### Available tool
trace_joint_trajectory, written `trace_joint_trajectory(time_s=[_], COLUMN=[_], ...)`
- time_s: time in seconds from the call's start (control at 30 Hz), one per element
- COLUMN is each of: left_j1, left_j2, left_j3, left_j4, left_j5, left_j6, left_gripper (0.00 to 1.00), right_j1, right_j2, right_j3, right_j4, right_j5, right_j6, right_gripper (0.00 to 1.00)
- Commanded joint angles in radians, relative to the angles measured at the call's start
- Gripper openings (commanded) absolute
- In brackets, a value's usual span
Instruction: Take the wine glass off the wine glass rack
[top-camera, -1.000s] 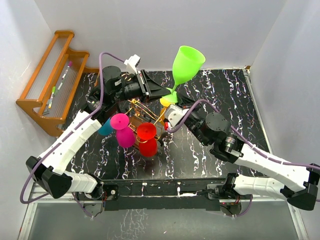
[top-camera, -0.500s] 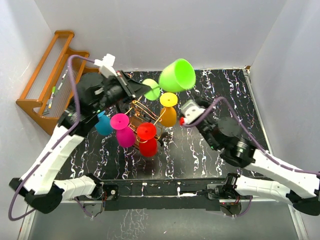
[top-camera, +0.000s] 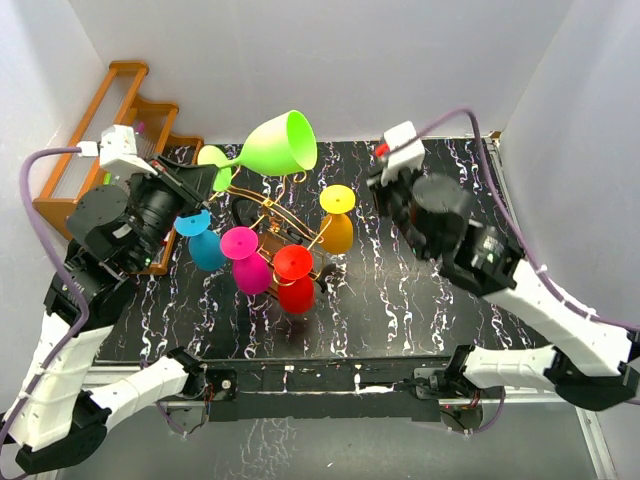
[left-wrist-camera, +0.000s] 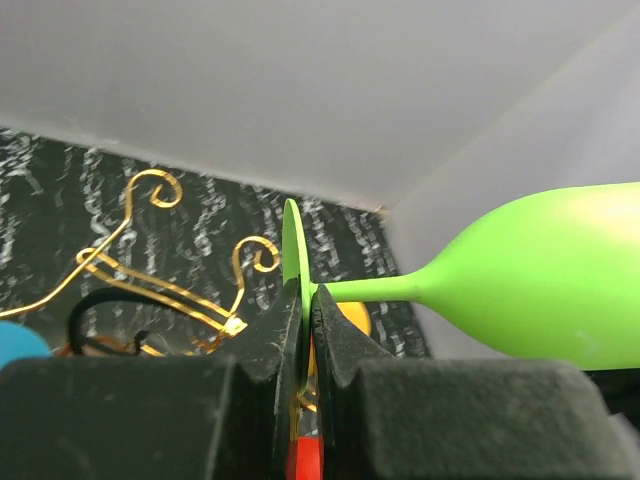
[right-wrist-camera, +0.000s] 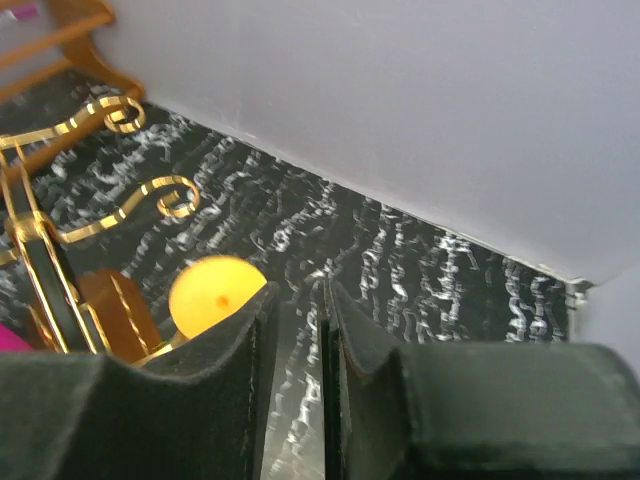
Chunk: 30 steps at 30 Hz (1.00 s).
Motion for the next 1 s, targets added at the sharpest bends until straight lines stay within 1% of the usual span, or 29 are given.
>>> trace_joint_trajectory(time_s=[0.0, 0.03, 0.07, 0.1, 0.13, 0.17, 0.27, 0.37, 0.47, 0.63, 0.77, 0.97], left_j1=[0.003, 0.003, 0.002, 0.002, 0.003, 0.003, 0.002, 0.003, 0.002, 0.003, 0.003, 0.003], left_j2=[-0.009, -0.015, -0.02, -0.022, -0.026, -0.029, -0.049, -0.07, -0.084, -0.072, -0.067, -0.073], left_j3=[-0.047, -0.056, -0.062, -0.065, -0.066, -0.067, -0.071, -0.08, -0.085, -0.074, -0.074, -0.082], left_j4=[-0.035, -0.033, -0.032, -0.033, -0.038, -0.043, -0.05, -0.046, -0.024, -0.003, 0.003, 0.007], left_j5=[-0.069, -0.067, -0.064, -0.062, -0.059, -0.056, -0.046, -0.038, -0.003, 0.057, 0.074, 0.082], left_j6=[0.081, 0.082, 0.085, 0.087, 0.088, 0.089, 0.087, 0.084, 0.081, 0.073, 0.072, 0.07], left_gripper=[0.0, 0.0, 0.0, 0.0, 0.0, 0.0, 0.0, 0.0, 0.0, 0.0, 0.0, 0.0], right_j1=[-0.141, -0.183, -0.213, -0.239, -0.254, -0.265, -0.3, -0.327, -0.34, -0.345, -0.347, -0.347], right_j2=[0.113, 0.141, 0.168, 0.188, 0.203, 0.214, 0.244, 0.264, 0.281, 0.286, 0.28, 0.28], right_j3=[0.302, 0.368, 0.417, 0.455, 0.486, 0.507, 0.549, 0.571, 0.568, 0.543, 0.537, 0.54], right_j4=[-0.219, -0.246, -0.26, -0.268, -0.269, -0.267, -0.265, -0.263, -0.258, -0.202, -0.164, -0.162], right_j5=[-0.296, -0.398, -0.499, -0.58, -0.633, -0.671, -0.79, -0.922, -1.024, -1.182, -1.234, -1.223], right_j6=[0.243, 0.275, 0.302, 0.326, 0.352, 0.369, 0.395, 0.405, 0.395, 0.399, 0.414, 0.418], right_gripper=[0.23, 0.23, 0.26, 0.35, 0.47, 0.53, 0.61, 0.64, 0.64, 0.65, 0.65, 0.65])
